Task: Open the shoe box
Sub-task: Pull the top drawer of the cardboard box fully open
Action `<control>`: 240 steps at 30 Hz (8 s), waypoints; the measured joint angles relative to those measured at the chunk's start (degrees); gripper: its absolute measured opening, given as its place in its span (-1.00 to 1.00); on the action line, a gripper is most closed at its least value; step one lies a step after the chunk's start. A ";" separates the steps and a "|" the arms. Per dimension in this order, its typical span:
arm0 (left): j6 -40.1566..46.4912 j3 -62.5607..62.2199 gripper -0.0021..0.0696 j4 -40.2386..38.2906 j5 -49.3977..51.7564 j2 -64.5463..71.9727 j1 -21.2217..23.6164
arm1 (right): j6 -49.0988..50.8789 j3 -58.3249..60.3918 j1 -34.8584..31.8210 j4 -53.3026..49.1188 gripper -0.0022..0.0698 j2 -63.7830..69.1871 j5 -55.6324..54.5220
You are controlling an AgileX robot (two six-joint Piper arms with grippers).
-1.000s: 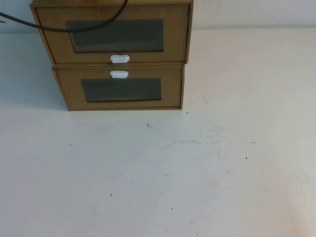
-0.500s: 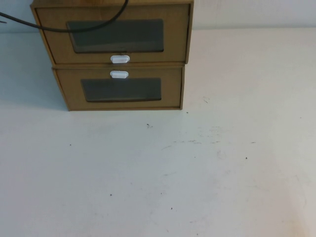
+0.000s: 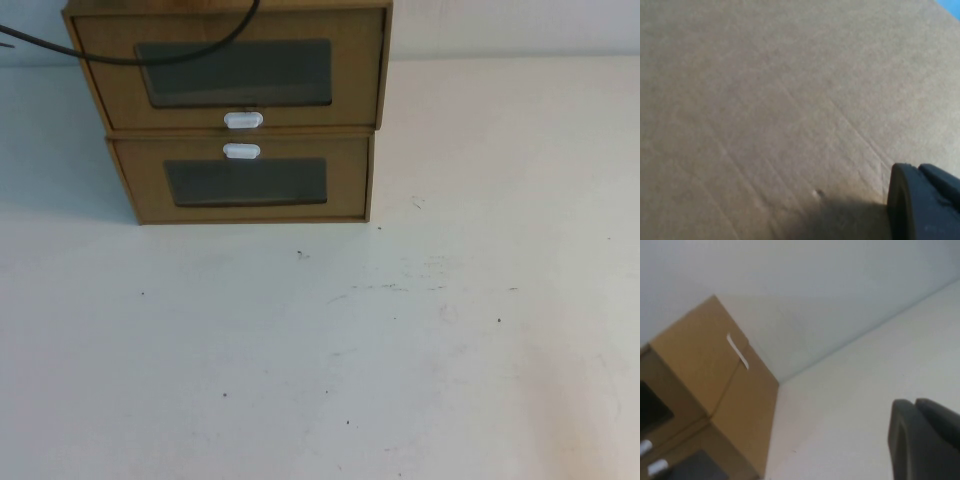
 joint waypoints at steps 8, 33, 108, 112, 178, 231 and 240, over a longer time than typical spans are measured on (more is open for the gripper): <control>-0.07 -0.09 -0.96 -0.50 0.00 0.15 0.00 | 0.00 -4.24 0.00 8.34 -0.98 1.49 4.93; -0.07 -0.09 -0.96 -0.50 0.24 0.15 0.00 | -15.99 -54.23 13.72 -7.92 -0.98 65.53 39.57; -11.05 -0.22 -0.96 -0.68 1.06 0.15 0.00 | 43.47 -97.61 49.39 -137.95 -0.05 120.53 20.61; -11.20 -0.22 -0.96 -0.68 1.06 0.15 0.00 | 43.47 -97.61 48.95 -138.04 -0.10 120.53 18.76; -11.76 -0.39 -0.96 -0.70 1.75 0.25 0.00 | 41.90 -98.51 46.06 -138.23 -0.91 122.70 17.02; -13.41 -0.48 -0.96 -1.66 3.72 0.25 -0.12 | 49.00 -92.54 46.29 -138.26 -0.36 117.50 17.71; -13.62 -0.48 -0.96 -1.66 3.72 0.25 -0.12 | 49.14 -92.66 46.24 -137.81 -0.35 117.50 17.35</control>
